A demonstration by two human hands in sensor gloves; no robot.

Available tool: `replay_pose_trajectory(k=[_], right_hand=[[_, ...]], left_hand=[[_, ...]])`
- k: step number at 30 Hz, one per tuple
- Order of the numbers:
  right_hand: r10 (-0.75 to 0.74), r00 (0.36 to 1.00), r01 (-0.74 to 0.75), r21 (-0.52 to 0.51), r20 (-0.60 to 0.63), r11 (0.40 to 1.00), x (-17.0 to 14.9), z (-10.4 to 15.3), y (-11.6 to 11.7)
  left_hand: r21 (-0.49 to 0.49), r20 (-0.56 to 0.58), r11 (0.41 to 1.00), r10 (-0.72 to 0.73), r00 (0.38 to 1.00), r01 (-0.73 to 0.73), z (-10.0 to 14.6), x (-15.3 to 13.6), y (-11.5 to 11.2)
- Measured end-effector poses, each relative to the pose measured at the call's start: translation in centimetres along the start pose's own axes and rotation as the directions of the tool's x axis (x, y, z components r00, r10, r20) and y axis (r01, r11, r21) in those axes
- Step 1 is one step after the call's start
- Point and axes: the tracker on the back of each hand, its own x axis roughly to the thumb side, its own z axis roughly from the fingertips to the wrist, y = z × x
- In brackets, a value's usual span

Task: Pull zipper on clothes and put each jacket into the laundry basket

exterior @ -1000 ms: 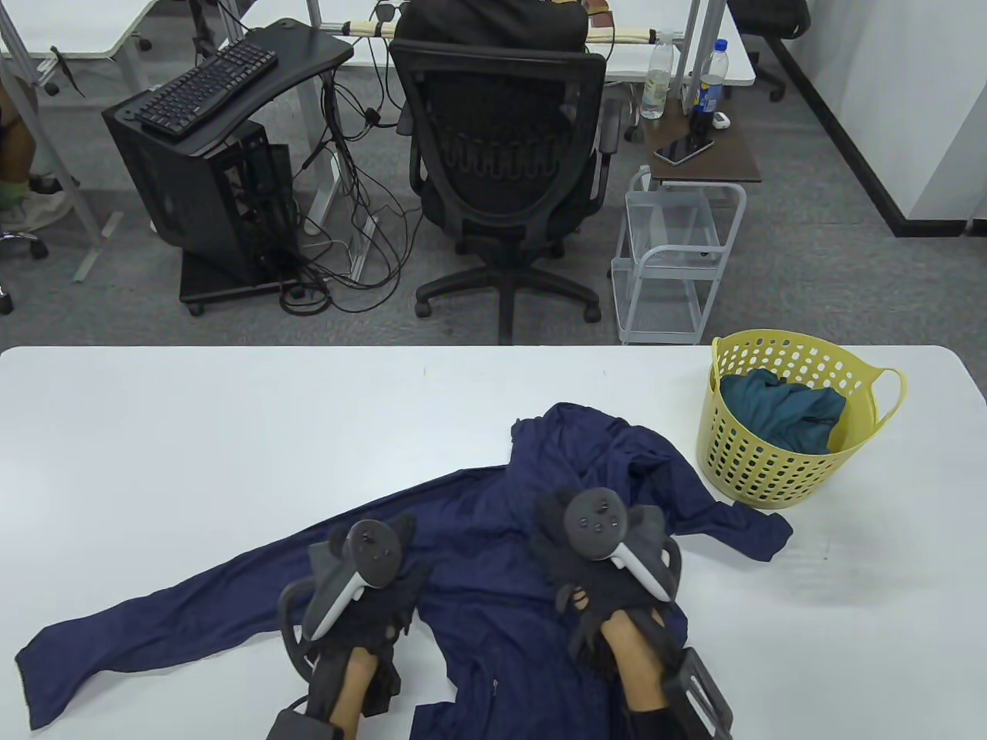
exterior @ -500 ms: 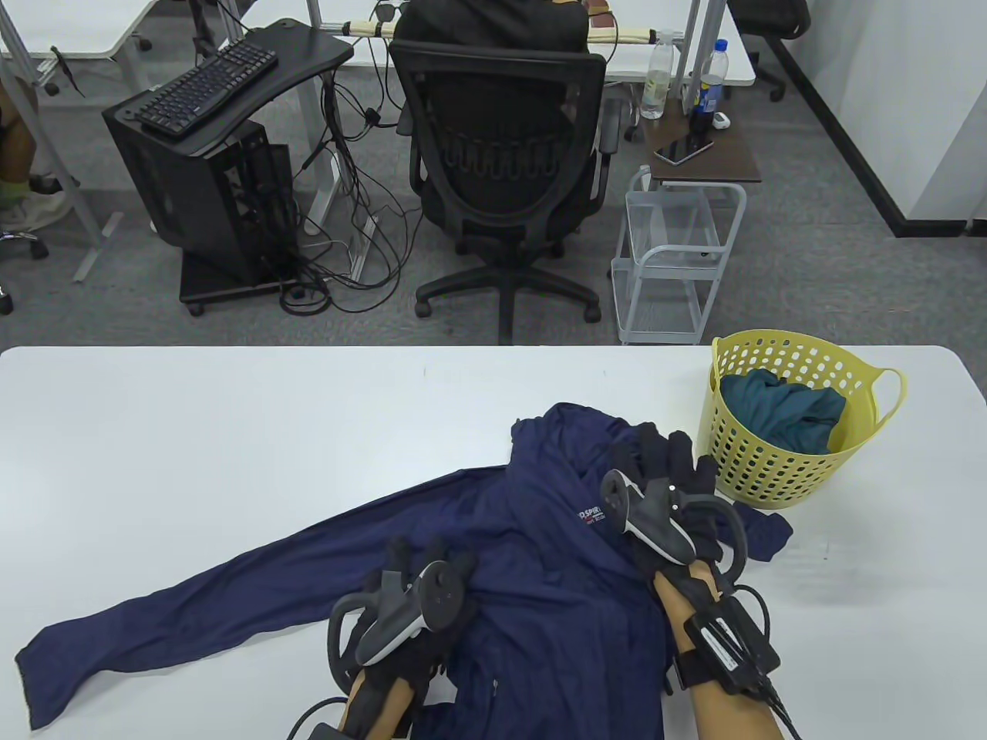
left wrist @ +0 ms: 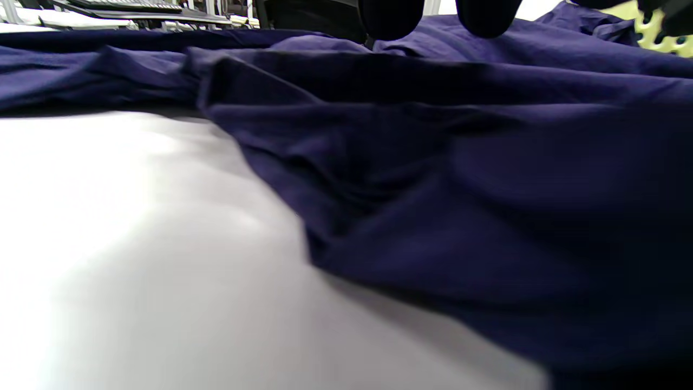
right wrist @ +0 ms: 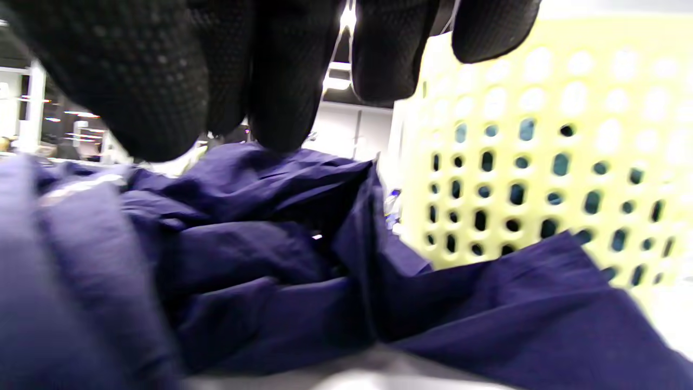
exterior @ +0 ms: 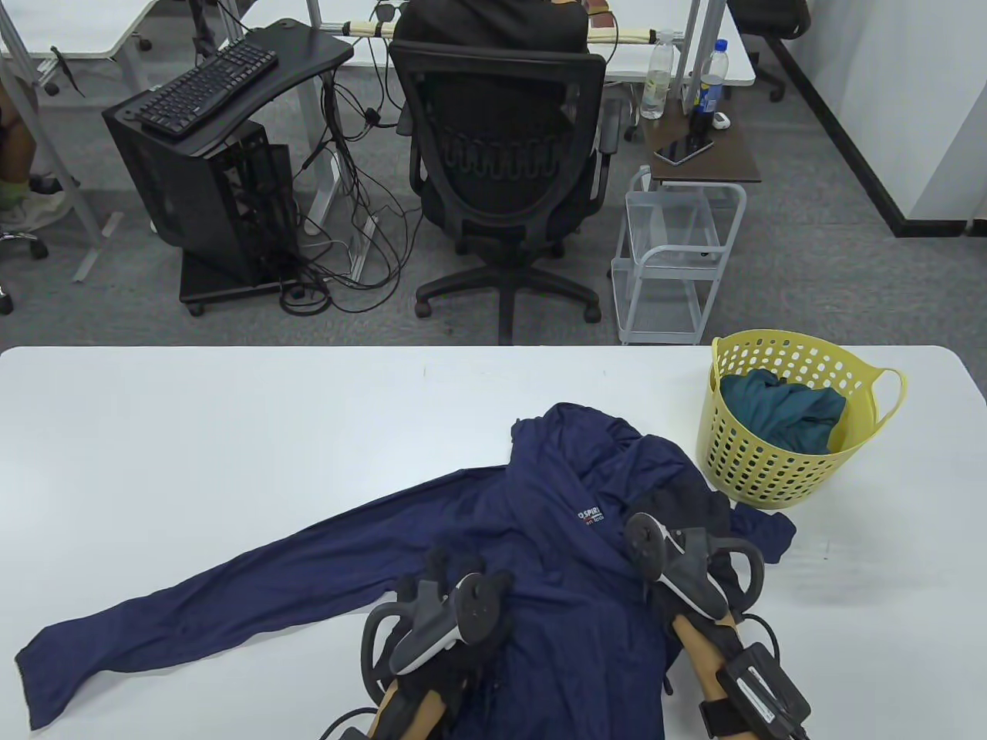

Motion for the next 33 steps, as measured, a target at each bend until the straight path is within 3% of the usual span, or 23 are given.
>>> replay_pose_trajectory(k=[2, 6, 9, 13, 21, 27, 30, 33], right_hand=[[0.027, 0.999, -0.027, 0.006, -0.041, 1.0, 0.4, -0.9, 0.3], [0.183, 0.983, -0.175, 0.17, -0.029, 0.97, 1.6, -3.5, 2.2], [0.201, 0.979, -0.186, 0.248, -0.034, 0.951, 1.7, -5.0, 3.8], [0.145, 0.989, -0.138, 0.172, -0.032, 0.975, 1.2, -5.4, 4.4], [-0.041, 0.999, 0.041, 0.058, 0.008, 0.997, -0.8, -1.9, 1.0], [-0.155, 0.982, 0.166, -0.102, 0.104, 0.981, -1.5, 3.5, -1.8], [-0.194, 0.962, 0.216, -0.1, 0.194, 0.971, -1.2, 5.9, -2.2], [-0.292, 0.919, 0.302, 0.001, 0.264, 0.953, -1.0, 7.1, -2.4]], left_hand=[[-0.016, 0.006, 0.999, -0.028, 1.0, 0.028, -0.1, 0.6, -0.3], [-0.04, 0.012, 0.997, -0.059, 0.998, 0.059, -0.2, 0.9, -0.7], [-0.076, 0.018, 0.995, -0.063, 0.998, 0.064, -0.4, 0.5, -1.2], [-0.135, 0.024, 0.987, -0.087, 0.996, 0.089, -0.7, 0.0, -2.0], [-0.187, -0.073, 0.978, -0.109, 0.991, 0.094, -0.7, -1.3, -1.6], [-0.214, -0.202, 0.977, -0.023, 0.979, -0.021, -0.2, -4.0, -0.1], [-0.184, -0.244, 0.979, 0.039, 0.969, -0.085, 0.4, -5.1, 1.4], [-0.098, -0.257, 0.985, 0.114, 0.959, -0.144, 1.1, -5.1, 3.3]])
